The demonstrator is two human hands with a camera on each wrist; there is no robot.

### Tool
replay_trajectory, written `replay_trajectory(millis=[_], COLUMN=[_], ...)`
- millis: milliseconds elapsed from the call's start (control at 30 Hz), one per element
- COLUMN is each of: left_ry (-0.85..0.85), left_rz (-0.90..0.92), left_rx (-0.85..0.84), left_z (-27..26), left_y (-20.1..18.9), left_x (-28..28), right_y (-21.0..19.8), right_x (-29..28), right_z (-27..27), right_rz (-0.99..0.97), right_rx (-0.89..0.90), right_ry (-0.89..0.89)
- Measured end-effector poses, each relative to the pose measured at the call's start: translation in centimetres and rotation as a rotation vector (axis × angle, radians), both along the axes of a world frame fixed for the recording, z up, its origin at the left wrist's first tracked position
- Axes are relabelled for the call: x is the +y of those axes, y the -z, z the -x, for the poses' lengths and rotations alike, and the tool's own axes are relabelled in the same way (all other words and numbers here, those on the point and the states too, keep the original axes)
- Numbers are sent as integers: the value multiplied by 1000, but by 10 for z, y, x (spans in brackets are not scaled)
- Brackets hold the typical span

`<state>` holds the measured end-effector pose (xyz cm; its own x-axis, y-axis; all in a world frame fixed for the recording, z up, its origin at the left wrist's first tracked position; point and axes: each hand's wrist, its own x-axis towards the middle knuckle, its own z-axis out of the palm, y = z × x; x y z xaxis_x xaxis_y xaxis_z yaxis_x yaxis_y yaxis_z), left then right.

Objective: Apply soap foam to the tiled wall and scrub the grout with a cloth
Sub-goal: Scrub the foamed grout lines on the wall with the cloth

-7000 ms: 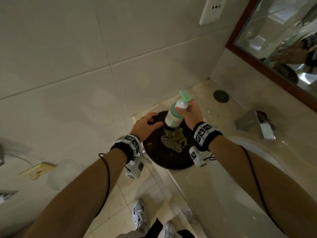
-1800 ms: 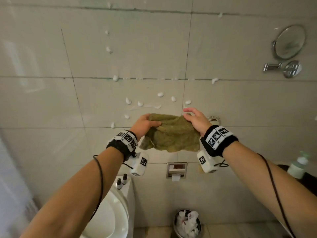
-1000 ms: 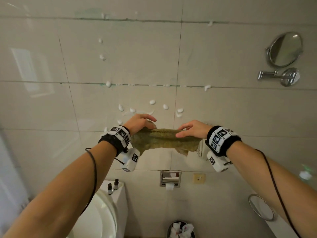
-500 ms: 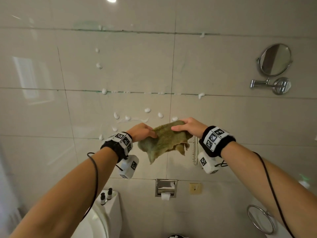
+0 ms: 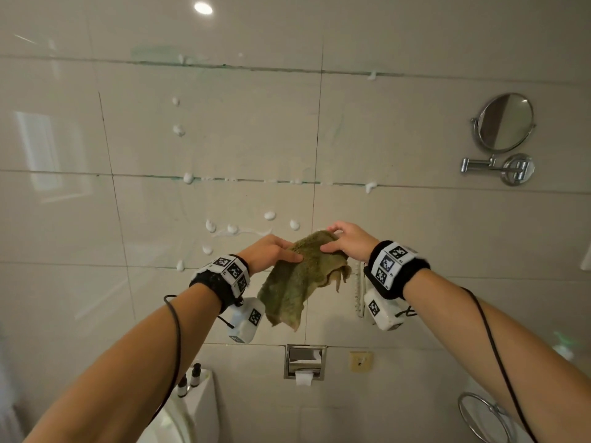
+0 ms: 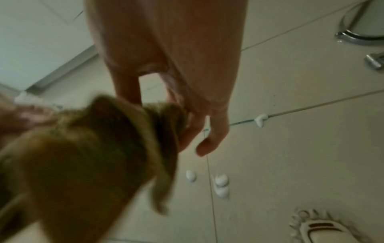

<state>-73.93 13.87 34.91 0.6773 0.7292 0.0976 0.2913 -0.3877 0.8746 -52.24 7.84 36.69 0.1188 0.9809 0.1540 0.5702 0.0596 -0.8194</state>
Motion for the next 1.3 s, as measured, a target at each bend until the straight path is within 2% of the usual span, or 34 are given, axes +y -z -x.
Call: replay_trajectory(millis=[67,133,233,333,467,600,733,967,1167,1300], left_ry=[9,5,-18,-20,-7,-38,-87,-50,-12,-5], left_rz=[-16,-41,-47,-30,-44,-30,-39,-43,8,52], left_rx=[10,27,-11,-76,-110,-128,-150,-320,-352,-343], left_z=[-1,-3,-2,1,3,11,15,1,-6,-9], left_y=[-1,0,2,3,-1,-6,-9,-18,-29,-36], left_x=[-2,-2,1,3,2,5,5,-5,-5,-5], right_y=[15,33,48,54,47,37,25,11,11,8], right_x=[3,5,3,0,5,8,7,10,4,2], right_z=[2,8,20,28,34,30,27,36,34,36], right_rz=[-13,-97,-159,-153,-147,-155,-166,-130,-75,-72], right_rx=[-49,5,192,265,281,310,463,714,865,954], right_ry=[88,141,93,0,-81,-53,-37,-52,-159,-95])
